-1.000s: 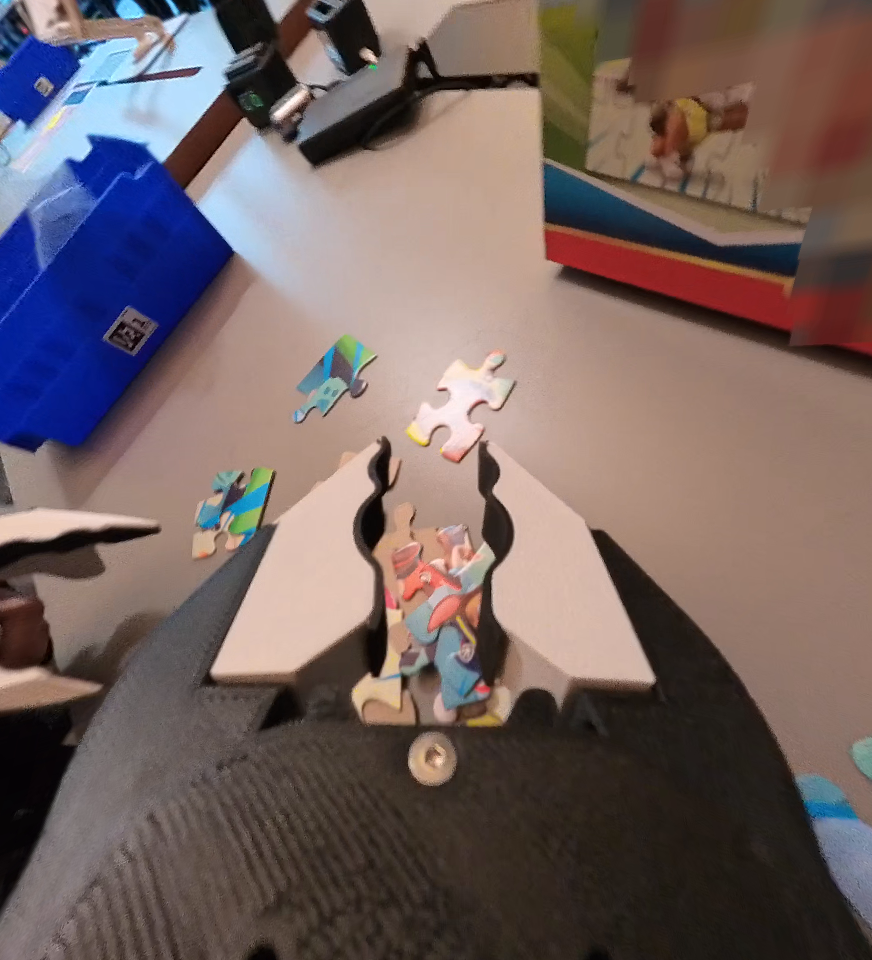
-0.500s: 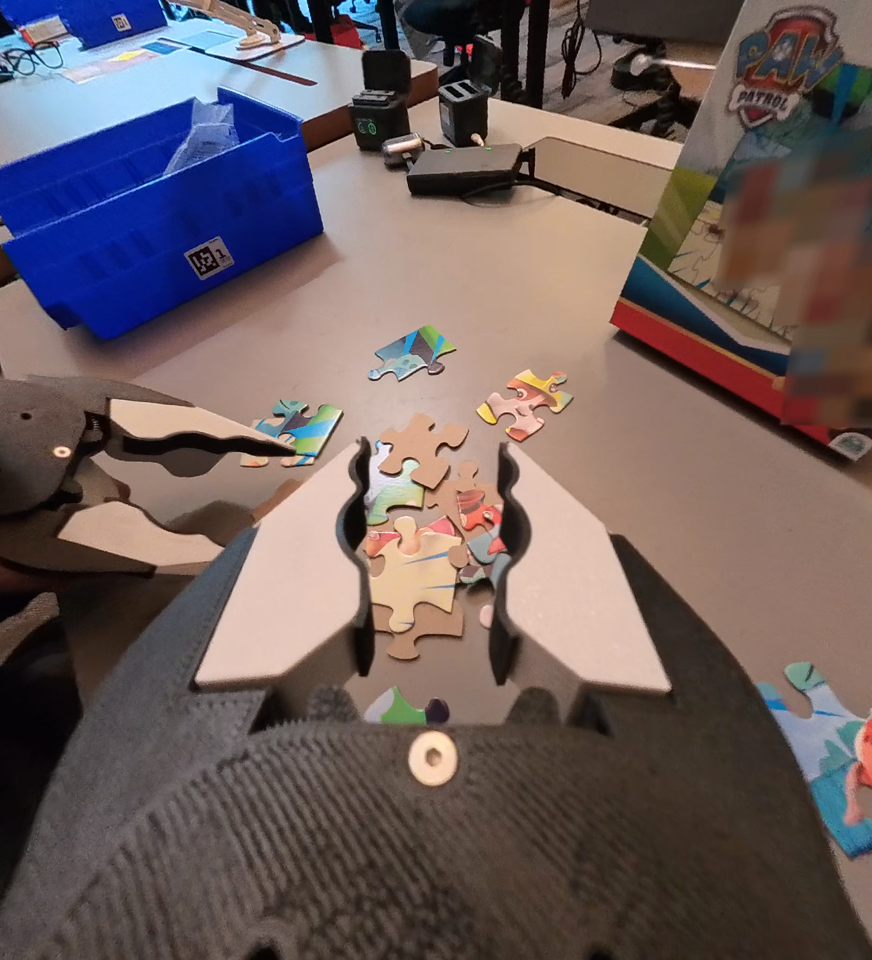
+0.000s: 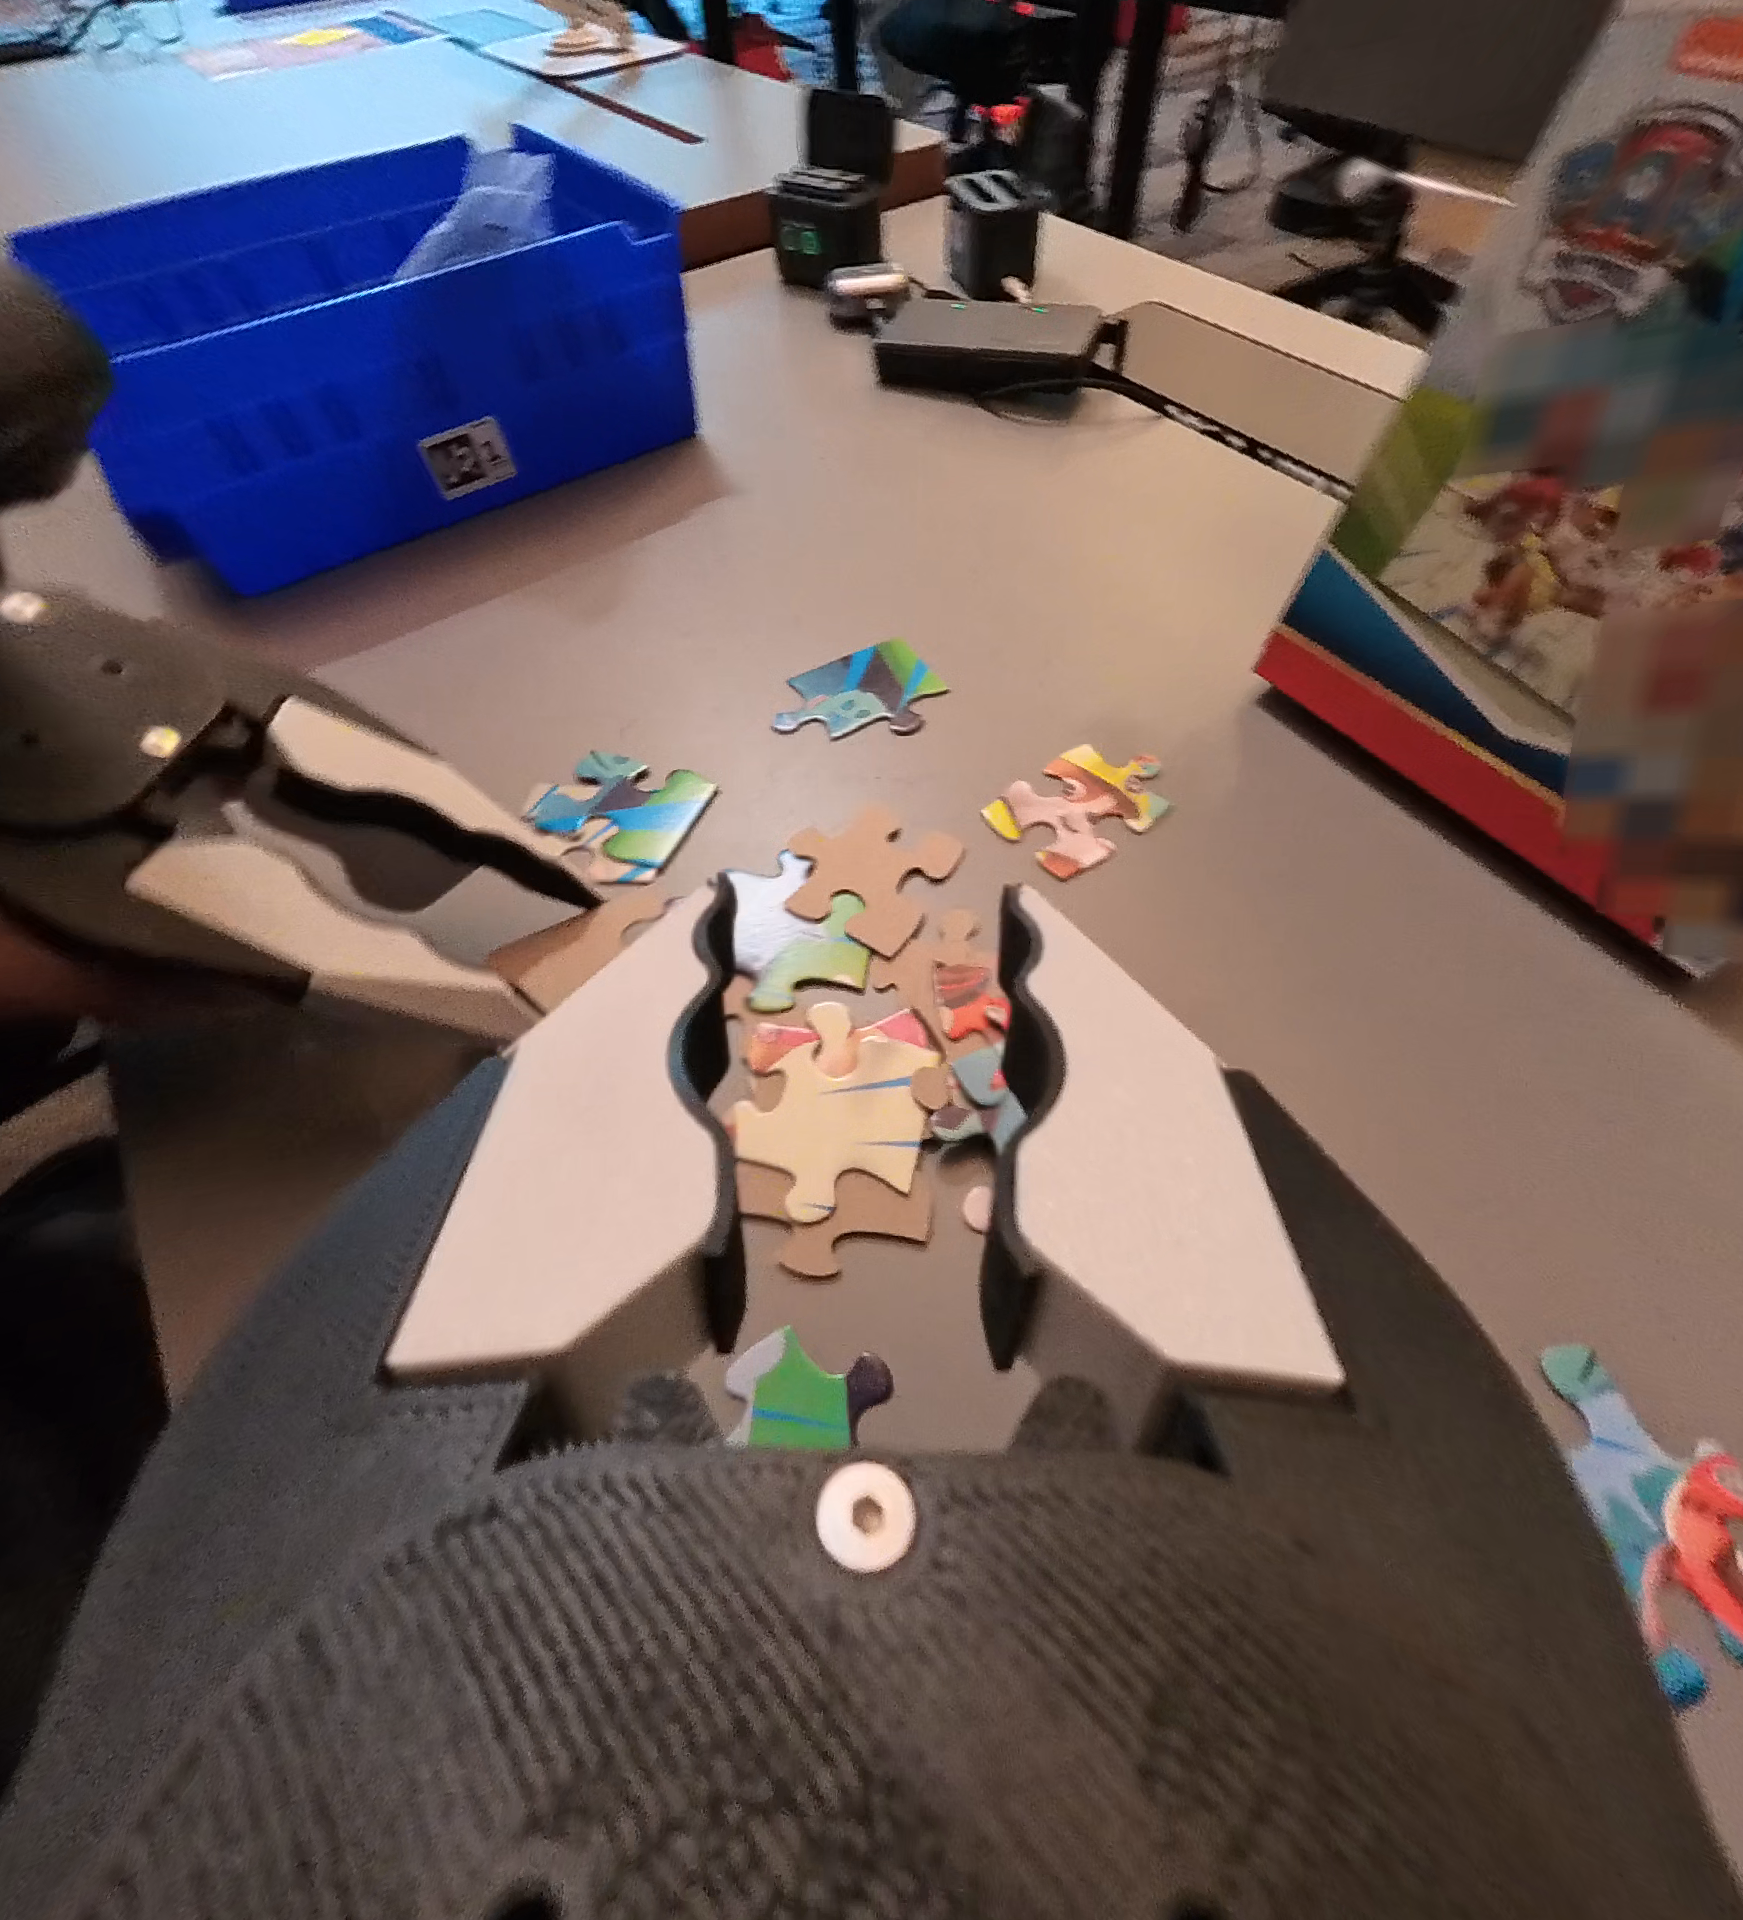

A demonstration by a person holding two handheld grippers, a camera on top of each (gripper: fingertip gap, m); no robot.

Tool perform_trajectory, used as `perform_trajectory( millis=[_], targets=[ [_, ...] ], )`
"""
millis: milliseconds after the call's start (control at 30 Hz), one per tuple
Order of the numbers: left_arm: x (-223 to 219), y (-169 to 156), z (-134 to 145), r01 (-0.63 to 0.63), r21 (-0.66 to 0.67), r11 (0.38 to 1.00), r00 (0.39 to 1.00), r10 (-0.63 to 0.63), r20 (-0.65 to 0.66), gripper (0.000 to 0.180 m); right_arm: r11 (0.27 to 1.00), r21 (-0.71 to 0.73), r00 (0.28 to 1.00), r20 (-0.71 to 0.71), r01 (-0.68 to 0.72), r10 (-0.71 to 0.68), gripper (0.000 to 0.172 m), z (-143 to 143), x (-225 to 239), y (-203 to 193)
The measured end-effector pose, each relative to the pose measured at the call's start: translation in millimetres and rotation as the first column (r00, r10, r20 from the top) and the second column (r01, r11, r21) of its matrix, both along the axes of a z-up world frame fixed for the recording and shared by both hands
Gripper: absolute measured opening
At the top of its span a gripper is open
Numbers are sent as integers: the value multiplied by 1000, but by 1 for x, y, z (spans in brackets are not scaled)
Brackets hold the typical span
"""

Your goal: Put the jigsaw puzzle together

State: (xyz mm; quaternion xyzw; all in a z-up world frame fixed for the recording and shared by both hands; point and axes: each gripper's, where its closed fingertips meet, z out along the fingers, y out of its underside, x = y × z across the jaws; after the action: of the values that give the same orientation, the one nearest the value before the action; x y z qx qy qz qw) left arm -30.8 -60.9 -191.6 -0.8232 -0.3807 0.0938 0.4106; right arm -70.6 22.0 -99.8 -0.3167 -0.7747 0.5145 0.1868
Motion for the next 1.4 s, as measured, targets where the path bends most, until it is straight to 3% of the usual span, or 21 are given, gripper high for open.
perform_trajectory(
  millis=[133, 233, 333, 433, 567, 633, 667, 767, 833, 933, 1033, 1100, 1167, 1200, 1333, 1400],
  targets=[
    [5, 2, 26, 7, 264, 965, 995, -33, 94, 49, 967, 102, 963, -117, -233, 244, 59, 1, 33, -29],
    [11, 1, 39, 13, 406, 914, 980, -93, 177, 49, 901, 320, 889, -253, -294, 381, 60, -8, 51, -43],
    [12, -4, 36, 14, 384, 923, 979, -90, 181, 49, 790, 586, 770, -416, -180, 484, 44, -19, 55, -51],
    [18, 1, 38, 42, 378, 925, 979, -114, 170, 49, 695, 712, 639, -489, -102, 594, 33, -28, 63, -64],
    [27, 9, 42, 84, 374, 924, 975, -153, 160, 49, 609, 788, 601, -445, -90, 664, 31, -43, 65, -74],
    [29, 9, 42, 92, 370, 924, 974, -161, 159, 49, 594, 802, 592, -447, -67, 671, 7, -42, 63, -75],
    [28, 8, 44, 88, 379, 921, 975, -157, 156, 49, 593, 802, 597, -441, -74, 670, 3, -43, 63, -75],
    [19, 0, 58, 51, 441, 896, 987, -113, 114, 65, 633, 771, 648, -448, -69, 616, 0, -39, 54, -70],
    [11, -9, 68, 20, 477, 879, 996, -62, 71, 70, 698, 716, 710, -485, -14, 511, 0, -30, 34, -58],
    [9, -15, 73, 19, 487, 873, 998, -45, 42, 70, 843, 535, 872, -434, 48, 225, 0, -22, -11, -22],
    [13, -10, 68, 47, 465, 884, 997, -73, 39, 70, 961, 237, 979, -181, 141, -98, 0, -23, -62, 24],
    [16, -6, 65, 60, 444, 894, 996, -82, 32, 70, 984, -45, 980, 108, 175, -169, 0, -21, -81, 38],
    [15, -7, 67, 65, 430, 901, 997, -72, 2, 67, 930, -297, 928, 357, 219, -105, 0, -18, -96, 45],
    [14, -8, 69, 64, 427, 902, 998, -65, -13, 66, 907, -338, 894, 440, 250, -83, 0, -23, -103, 49],
    [12, -13, 72, 59, 422, 905, 998, -51, -30, 66, 933, -222, 817, 566, 283, -113, 1, -62, -116, 57],
    [10, -15, 69, 51, 415, 909, 999, -45, -23, 66, 938, -212, 771, 632, 275, -84, 10, -73, -114, 55]
  ],
)
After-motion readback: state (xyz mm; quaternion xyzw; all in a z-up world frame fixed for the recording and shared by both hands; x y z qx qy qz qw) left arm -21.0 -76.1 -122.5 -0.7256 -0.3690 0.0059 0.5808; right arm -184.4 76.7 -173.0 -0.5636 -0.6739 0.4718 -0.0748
